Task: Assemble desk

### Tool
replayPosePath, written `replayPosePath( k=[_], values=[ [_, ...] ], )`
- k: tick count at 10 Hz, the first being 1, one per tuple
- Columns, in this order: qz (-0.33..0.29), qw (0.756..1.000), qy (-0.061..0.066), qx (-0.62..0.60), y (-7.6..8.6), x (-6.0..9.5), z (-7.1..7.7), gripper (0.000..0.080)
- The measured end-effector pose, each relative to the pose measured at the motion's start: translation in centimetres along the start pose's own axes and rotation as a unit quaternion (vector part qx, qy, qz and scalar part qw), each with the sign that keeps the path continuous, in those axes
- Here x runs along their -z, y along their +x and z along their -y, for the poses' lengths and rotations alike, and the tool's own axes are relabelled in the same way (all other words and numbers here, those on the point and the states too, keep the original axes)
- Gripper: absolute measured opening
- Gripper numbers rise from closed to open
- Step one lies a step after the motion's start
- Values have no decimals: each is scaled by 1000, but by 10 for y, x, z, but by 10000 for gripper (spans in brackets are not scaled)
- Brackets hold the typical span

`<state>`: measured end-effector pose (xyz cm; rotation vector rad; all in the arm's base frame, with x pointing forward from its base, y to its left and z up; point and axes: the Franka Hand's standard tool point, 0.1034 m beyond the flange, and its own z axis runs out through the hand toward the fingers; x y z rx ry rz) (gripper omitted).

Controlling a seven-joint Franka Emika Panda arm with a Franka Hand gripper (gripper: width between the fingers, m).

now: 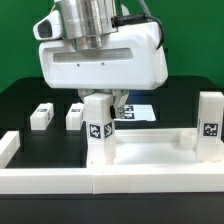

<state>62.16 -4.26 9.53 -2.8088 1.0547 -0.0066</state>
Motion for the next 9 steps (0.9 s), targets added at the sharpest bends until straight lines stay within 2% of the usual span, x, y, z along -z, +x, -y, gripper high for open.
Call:
replayPosePath(
  k=[2, 4, 5, 6, 8, 9],
  values=[
    [0, 996, 1, -94, 1, 0, 2, 293],
    [3, 977, 6, -212, 3, 0, 5, 293],
    [7, 957, 11, -289, 3, -1, 8, 293],
    [8, 934, 12, -358, 2, -2, 14, 293],
    [-6, 864, 25, -503, 5, -3, 20, 294],
    [-10, 840, 28, -542, 6, -3, 21, 294]
  ],
)
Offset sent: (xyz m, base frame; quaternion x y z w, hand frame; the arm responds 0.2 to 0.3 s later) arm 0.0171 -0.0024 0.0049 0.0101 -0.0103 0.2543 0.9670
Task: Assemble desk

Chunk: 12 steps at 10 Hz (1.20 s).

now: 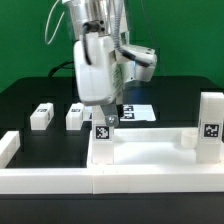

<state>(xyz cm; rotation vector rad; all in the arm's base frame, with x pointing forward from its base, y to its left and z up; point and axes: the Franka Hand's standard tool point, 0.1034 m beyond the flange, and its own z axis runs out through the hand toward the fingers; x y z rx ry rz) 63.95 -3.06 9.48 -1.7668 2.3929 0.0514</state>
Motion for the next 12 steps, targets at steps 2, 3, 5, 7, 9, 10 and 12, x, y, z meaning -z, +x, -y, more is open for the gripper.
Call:
replayPosePath(
  k=[2, 3, 5, 7, 9, 10, 12],
  values=[
    [-1, 999, 2, -42, 0, 0, 0, 294],
    [-1, 998, 2, -60, 0, 0, 0, 294],
    [-1, 998, 2, -68, 0, 0, 0, 294],
    [-1, 998, 1, -63, -1, 0, 0, 451],
    [1, 998, 3, -59, -3, 2, 0, 575],
    [9, 999, 9, -44, -16, 19, -2, 634],
    [24, 999, 0, -26, -45, 41, -12, 645]
  ],
)
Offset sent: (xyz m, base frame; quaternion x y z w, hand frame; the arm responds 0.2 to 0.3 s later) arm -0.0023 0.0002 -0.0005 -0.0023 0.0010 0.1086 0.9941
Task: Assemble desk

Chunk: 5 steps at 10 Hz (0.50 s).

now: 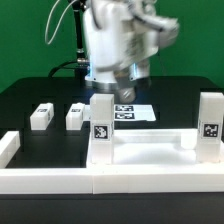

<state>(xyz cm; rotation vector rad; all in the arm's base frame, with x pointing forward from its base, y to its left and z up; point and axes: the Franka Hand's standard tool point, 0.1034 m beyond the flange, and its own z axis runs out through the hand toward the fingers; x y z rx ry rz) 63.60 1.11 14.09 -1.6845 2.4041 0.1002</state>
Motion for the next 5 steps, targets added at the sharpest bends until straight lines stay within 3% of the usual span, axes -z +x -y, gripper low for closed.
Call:
replayPosePath(
  k=[5],
  values=[
    [-2, 1000, 0, 9, 4, -8, -1, 649]
  ],
)
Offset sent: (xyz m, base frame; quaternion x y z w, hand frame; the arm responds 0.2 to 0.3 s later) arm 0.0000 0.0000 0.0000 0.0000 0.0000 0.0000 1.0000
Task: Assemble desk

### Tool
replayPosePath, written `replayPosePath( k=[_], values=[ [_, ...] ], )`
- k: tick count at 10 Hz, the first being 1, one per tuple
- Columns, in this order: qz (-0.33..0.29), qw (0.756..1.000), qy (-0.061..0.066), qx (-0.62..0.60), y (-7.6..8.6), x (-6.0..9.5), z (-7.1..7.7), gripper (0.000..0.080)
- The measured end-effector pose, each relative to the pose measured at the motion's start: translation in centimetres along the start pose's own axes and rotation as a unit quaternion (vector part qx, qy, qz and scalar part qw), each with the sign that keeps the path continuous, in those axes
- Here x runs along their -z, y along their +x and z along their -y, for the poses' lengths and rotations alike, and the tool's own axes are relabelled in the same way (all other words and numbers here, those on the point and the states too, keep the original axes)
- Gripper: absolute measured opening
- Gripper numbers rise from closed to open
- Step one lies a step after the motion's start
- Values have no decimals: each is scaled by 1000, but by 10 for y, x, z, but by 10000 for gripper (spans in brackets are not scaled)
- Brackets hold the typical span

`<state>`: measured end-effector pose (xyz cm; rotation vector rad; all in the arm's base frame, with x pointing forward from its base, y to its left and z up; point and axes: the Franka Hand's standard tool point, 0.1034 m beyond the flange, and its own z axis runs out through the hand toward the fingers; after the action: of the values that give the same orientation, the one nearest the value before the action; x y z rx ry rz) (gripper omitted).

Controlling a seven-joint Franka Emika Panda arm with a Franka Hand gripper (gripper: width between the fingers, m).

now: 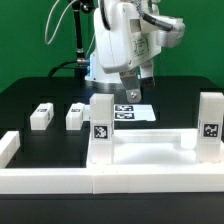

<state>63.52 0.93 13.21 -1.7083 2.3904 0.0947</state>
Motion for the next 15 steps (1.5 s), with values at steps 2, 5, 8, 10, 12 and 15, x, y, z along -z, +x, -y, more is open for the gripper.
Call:
replayPosePath(
  k=[2, 5, 8, 10, 12, 15],
  values=[
    [-1, 998, -26, 62, -1, -6, -38, 649],
    [-9, 995, -56, 83, -8, -9, -62, 649],
    [-8, 995, -55, 87, -9, -10, -62, 649],
    [-18, 994, -47, 98, -5, -24, -78, 649],
    [-38, 991, -42, 122, 24, -50, -118, 649],
    [-61, 986, -69, 139, 34, -96, -147, 649]
  ],
)
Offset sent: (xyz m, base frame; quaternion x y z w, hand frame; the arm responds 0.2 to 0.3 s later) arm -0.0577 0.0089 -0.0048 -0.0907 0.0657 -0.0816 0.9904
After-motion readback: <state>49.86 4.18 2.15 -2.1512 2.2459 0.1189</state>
